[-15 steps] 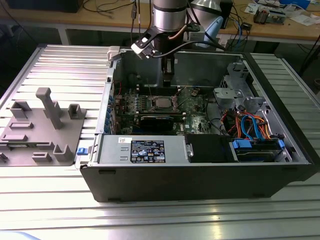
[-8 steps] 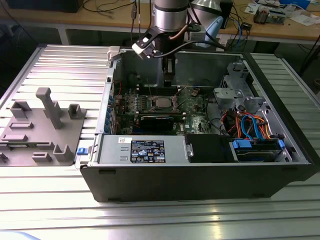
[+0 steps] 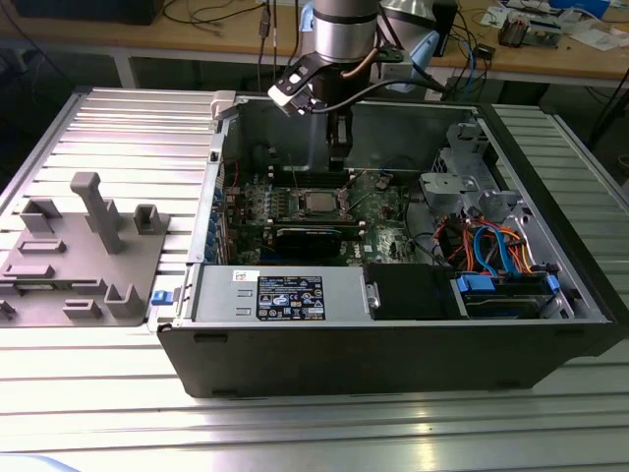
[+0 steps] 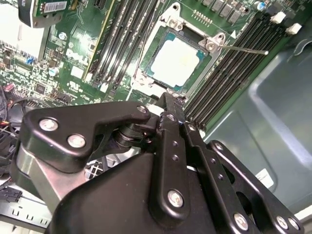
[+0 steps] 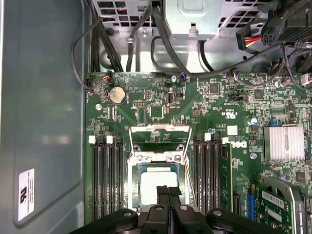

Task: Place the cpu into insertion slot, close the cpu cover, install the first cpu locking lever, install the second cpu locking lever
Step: 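Close the cpu cover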

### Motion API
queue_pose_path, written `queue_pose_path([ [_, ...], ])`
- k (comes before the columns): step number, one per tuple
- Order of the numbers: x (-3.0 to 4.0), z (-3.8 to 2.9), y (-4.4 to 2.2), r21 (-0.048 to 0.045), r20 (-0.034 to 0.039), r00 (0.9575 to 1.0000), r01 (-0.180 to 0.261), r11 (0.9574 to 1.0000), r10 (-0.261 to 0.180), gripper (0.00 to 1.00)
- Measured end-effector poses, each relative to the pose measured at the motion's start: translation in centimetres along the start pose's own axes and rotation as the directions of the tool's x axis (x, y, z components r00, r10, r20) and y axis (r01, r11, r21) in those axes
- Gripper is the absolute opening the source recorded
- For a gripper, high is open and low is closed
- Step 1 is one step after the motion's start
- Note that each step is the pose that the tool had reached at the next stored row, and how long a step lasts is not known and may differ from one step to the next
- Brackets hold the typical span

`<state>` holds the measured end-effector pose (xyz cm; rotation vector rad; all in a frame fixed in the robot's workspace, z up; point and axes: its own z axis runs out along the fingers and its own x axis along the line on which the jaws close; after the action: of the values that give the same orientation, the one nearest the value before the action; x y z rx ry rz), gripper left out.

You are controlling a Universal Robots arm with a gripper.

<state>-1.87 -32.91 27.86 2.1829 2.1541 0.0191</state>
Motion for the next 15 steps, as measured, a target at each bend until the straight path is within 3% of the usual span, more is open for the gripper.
queue_pose_path([
  [9,0.01,0.05,0.90,0.0002,0.0116,0.9999,0.001,1.0000,-0.001,0.11],
  [15,0.02,0.07,1.26,0.0001,0.0150,0.9999,0.001,1.0000,-0.001,0.11],
])
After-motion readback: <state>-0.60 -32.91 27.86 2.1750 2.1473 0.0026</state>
